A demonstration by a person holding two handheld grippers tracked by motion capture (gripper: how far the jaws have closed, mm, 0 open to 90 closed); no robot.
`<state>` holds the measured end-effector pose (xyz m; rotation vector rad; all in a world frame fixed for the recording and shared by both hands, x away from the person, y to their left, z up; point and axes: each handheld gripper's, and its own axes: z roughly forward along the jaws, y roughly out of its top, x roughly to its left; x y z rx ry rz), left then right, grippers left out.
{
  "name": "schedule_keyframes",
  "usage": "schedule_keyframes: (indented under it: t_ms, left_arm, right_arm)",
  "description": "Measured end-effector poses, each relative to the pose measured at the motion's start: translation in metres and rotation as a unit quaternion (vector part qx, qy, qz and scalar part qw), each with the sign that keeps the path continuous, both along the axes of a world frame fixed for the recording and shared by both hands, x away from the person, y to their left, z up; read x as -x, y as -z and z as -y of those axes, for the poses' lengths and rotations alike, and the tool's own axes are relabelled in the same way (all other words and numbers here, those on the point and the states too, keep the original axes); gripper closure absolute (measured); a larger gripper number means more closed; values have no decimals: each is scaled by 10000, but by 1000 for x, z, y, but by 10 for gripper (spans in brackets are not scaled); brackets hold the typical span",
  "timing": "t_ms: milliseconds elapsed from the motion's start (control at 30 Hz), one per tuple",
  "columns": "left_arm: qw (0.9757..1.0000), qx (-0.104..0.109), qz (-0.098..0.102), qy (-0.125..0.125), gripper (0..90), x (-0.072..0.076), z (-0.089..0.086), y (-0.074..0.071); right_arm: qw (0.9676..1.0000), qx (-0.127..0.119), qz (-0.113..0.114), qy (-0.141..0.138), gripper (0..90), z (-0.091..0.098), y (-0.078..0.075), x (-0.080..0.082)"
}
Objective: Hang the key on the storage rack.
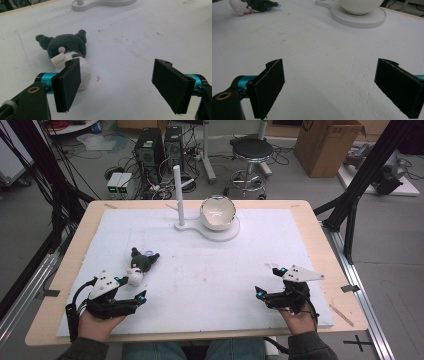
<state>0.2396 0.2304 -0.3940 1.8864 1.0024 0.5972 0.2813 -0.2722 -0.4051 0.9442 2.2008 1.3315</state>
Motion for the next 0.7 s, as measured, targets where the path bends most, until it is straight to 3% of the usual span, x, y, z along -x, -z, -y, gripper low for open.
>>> schedule_keyframes:
  t_ms: [467,700]
  left_arm:
    - [9997,208,25,-113,264,-9,-12,-14]
    - [9994,284,43,-166,263,-22,-17,-19]
  right_arm:
    - [10000,12,27,-20,87,0,-2,-3]
    - [10000,-8,25,-13,87,1,-2,-4]
